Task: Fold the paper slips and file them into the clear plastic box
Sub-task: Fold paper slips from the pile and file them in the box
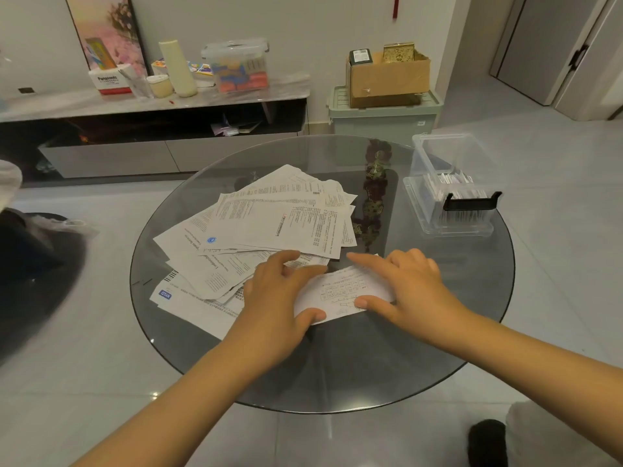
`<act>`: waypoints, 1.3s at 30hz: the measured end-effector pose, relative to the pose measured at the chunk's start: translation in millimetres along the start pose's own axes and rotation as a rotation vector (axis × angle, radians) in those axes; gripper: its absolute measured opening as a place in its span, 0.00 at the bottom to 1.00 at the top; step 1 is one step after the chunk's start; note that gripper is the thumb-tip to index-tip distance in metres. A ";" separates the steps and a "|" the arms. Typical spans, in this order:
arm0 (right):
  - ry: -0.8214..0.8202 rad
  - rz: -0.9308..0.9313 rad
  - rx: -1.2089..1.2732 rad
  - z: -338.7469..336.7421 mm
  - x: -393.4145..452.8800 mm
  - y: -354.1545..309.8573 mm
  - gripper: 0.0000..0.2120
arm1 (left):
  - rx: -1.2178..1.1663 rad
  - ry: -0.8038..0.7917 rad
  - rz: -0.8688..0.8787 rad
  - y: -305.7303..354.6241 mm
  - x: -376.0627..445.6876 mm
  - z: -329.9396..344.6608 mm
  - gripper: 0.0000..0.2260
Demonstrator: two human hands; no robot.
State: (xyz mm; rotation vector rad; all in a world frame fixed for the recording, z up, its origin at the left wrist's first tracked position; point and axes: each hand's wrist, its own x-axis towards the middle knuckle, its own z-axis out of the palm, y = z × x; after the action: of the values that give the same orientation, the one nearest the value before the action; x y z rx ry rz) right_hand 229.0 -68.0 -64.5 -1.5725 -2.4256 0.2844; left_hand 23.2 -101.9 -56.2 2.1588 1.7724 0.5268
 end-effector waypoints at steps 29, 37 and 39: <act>-0.172 -0.472 0.025 -31.9 -54.4 5.4 0.11 | 0.096 -0.401 0.261 8.3 -5.7 -1.0 0.36; -0.122 -0.337 0.177 -34.9 -52.0 -0.7 0.07 | 0.028 -0.454 0.252 9.5 -10.0 -4.1 0.42; -0.127 -0.275 0.307 -36.0 -49.8 -2.4 0.04 | -0.009 -0.433 0.250 10.9 -10.6 -4.1 0.38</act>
State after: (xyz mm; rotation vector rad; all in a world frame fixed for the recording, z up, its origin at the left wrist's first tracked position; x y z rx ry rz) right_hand 257.4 -113.3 -34.0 -1.1095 -2.5049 0.6829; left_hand 29.0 -114.4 -48.7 2.2851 1.2799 0.1027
